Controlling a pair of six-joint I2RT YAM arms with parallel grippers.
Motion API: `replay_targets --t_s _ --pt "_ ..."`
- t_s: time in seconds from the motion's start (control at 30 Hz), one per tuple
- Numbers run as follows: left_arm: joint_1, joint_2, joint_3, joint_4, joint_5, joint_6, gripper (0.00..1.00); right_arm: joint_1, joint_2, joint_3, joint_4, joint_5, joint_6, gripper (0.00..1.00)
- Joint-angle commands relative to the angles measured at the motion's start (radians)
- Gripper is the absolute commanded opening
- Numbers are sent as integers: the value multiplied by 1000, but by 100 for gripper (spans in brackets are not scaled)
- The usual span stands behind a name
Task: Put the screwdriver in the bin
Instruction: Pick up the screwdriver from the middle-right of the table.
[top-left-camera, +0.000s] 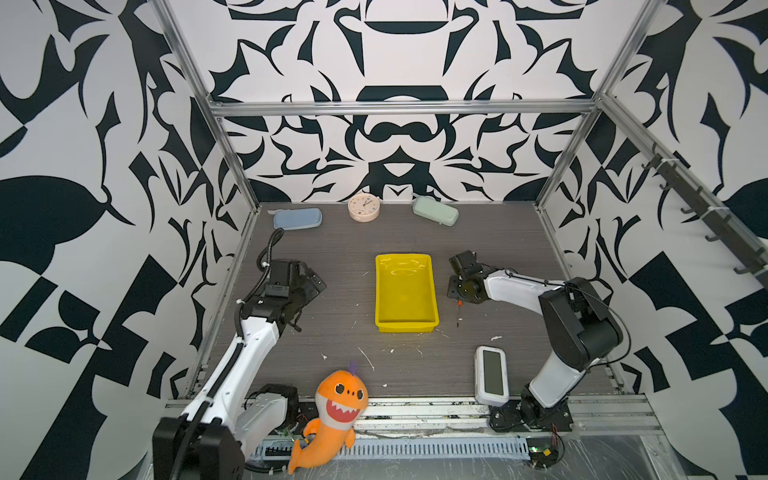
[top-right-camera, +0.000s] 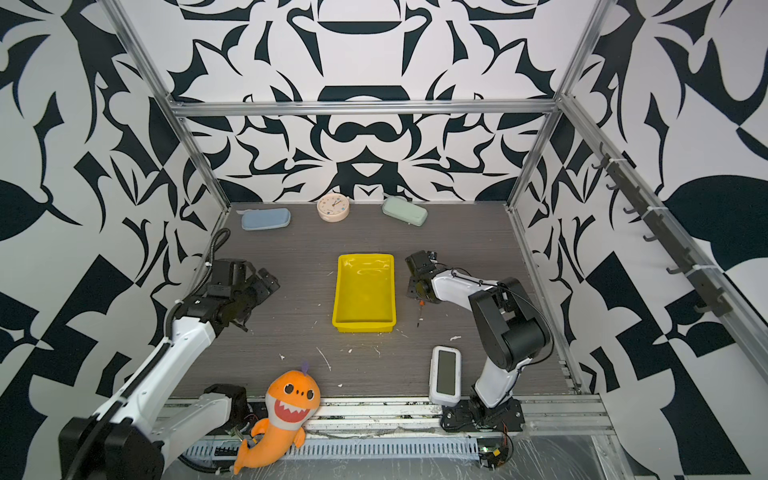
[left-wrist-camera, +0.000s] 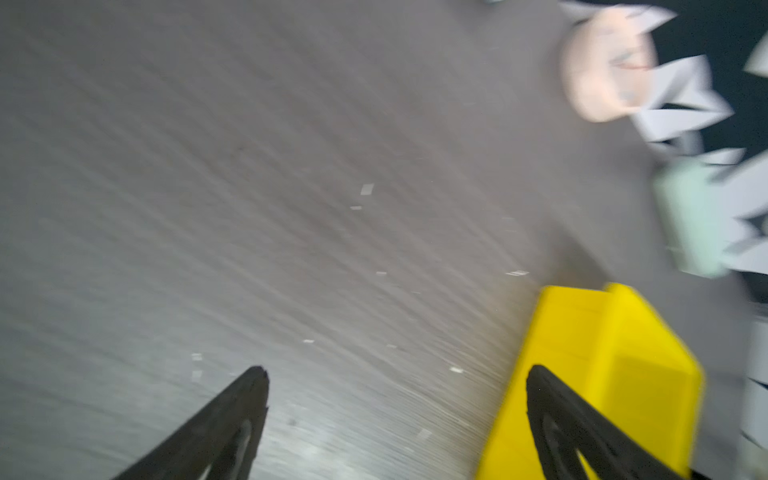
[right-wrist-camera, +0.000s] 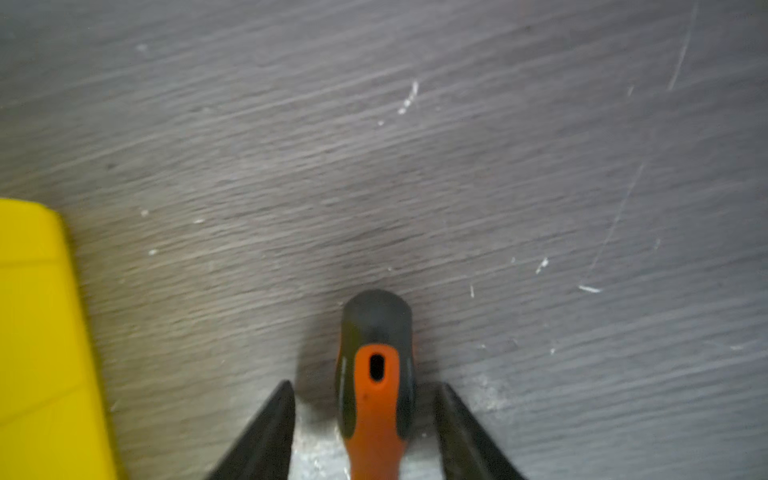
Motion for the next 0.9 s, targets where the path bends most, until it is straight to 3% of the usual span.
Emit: replay_targets --t_s 0.0,0.17,0.27,0.33,0.47,0.57,0.73,0.83,0.87 --pt "-9 -54 55 1 2 -80 100 0 17 30 -40 27 8 40" --pt "-6 -42 256 -18 -123 29 99 0 56 48 -61 4 -10 24" --pt "-6 -15 316 -97 -293 -75 99 0 39 36 -69 61 -20 0" --pt "-5 -15 247 -33 -330 -109 99 0 1 15 -86 133 -26 0" --pt "9 -2 29 310 -213 -115 100 1 -112 -116 -55 185 -12 0" --pt "-12 78 -69 469 -196 -132 98 4 -218 -136 -137 203 10 0" --pt "-49 201 -141 530 -289 -156 98 16 -391 -118 -295 167 54 0" --pt "-47 212 -145 510 -273 -243 98 35 -412 -56 -383 122 80 0" --pt "-47 212 -148 540 -242 -217 98 56 -403 -12 -418 126 95 0"
